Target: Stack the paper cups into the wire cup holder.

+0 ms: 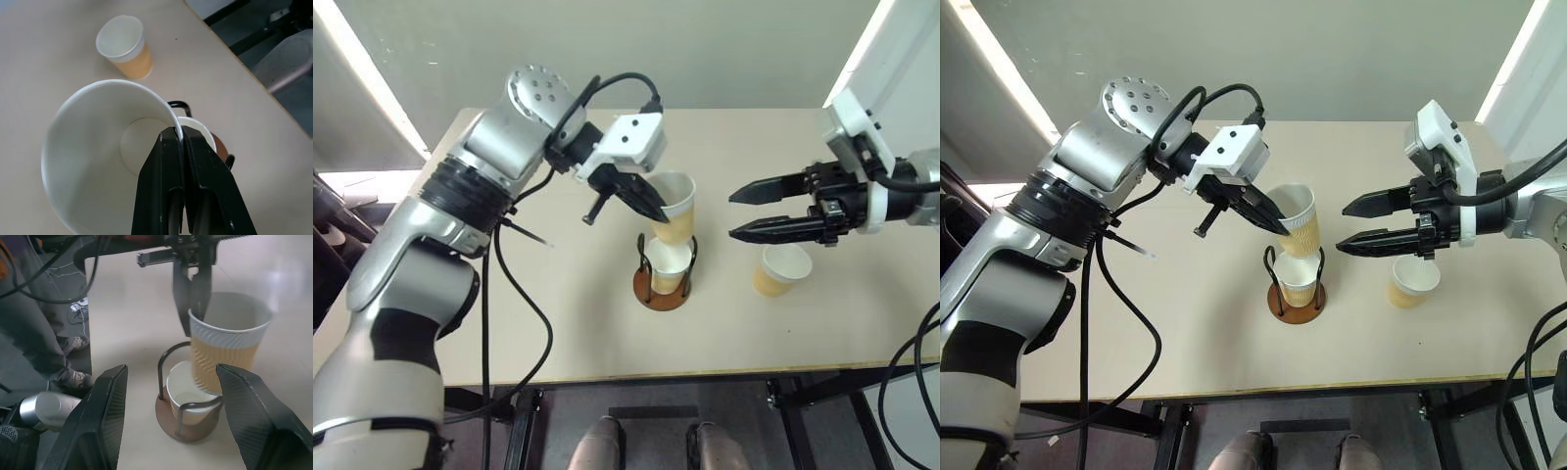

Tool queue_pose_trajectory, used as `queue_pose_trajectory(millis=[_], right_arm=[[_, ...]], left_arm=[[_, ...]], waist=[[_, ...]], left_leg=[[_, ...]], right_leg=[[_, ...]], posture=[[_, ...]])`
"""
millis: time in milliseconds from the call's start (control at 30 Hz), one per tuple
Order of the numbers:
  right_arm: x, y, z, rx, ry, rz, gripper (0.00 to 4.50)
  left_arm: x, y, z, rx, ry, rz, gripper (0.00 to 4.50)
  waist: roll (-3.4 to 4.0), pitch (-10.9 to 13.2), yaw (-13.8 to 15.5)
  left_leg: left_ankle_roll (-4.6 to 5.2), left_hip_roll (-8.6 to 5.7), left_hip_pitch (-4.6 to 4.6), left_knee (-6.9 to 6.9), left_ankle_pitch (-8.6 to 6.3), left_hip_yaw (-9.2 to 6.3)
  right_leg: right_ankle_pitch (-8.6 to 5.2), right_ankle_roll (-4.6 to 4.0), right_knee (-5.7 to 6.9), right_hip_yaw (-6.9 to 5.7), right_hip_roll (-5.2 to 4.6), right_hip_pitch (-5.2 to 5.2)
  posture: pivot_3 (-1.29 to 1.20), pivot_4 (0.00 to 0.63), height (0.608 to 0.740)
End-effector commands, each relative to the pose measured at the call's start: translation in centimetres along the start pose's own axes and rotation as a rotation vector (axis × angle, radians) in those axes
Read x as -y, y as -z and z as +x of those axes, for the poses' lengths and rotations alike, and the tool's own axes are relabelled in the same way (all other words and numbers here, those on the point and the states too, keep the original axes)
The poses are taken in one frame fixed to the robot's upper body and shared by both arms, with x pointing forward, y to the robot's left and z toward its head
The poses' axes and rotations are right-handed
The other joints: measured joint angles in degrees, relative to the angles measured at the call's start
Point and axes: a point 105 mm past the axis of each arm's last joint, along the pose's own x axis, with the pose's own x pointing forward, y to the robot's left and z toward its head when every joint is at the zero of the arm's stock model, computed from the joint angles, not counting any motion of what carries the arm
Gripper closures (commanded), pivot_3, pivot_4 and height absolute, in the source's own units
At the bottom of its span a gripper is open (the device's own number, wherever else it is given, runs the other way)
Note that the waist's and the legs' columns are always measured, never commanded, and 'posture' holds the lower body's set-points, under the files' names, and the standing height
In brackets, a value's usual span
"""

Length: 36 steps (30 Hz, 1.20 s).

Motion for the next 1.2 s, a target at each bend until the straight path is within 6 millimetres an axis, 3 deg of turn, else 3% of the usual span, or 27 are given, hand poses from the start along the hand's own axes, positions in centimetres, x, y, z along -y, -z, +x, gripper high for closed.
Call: queue_pose_trajectory(millis=[33, 500, 833, 1200], right_arm=[[-0.4, -1.2, -0.9, 0.023, 0.032, -0.053, 1.54], [-0.1, -1.3, -0.9, 0.023, 0.041, -0.059, 1.54], [0.1, -1.5, -0.9, 0.026, 0.041, -0.067, 1.54], [0.1, -1.4, -0.8, 0.023, 0.038, -0.066, 1.54]], left_arm=[[0.5, -1.7, -0.3, 0.018, 0.051, 0.066, 4.44], [2.1, -0.6, 0.7, -0.005, 0.12, 0.041, 4.44], [1.3, -1.2, -0.7, -0.032, 0.069, 0.076, 4.44], [1.8, -0.9, 0.4, -0.016, 0.105, 0.067, 4.44]], waist=[[-0.01, 0.0, 0.03], [-0.01, -0.01, -0.06], [0.0, -0.01, -0.01], [0.0, 0.0, 0.05]], left_leg=[[0.01, -0.03, 0.0, 0.01, -0.01, 0.07], [0.1, -0.06, -0.04, 0.34, -0.09, 0.18], [0.21, -0.02, -0.09, 0.49, -0.17, 0.13], [0.25, -0.04, -0.19, 0.62, -0.25, 0.11]], right_leg=[[0.0, 0.02, 0.0, -0.01, 0.05, 0.0], [-0.04, 0.16, 0.02, 0.19, 0.02, 0.05], [-0.05, 0.16, 0.01, 0.28, -0.04, 0.05], [-0.08, 0.22, -0.05, 0.31, -0.04, 0.05]], posture=[[0.0, 0.15, 0.74], [0.0, 0.15, 0.74], [0.0, 0.15, 0.74], [0.0, 0.15, 0.74]])
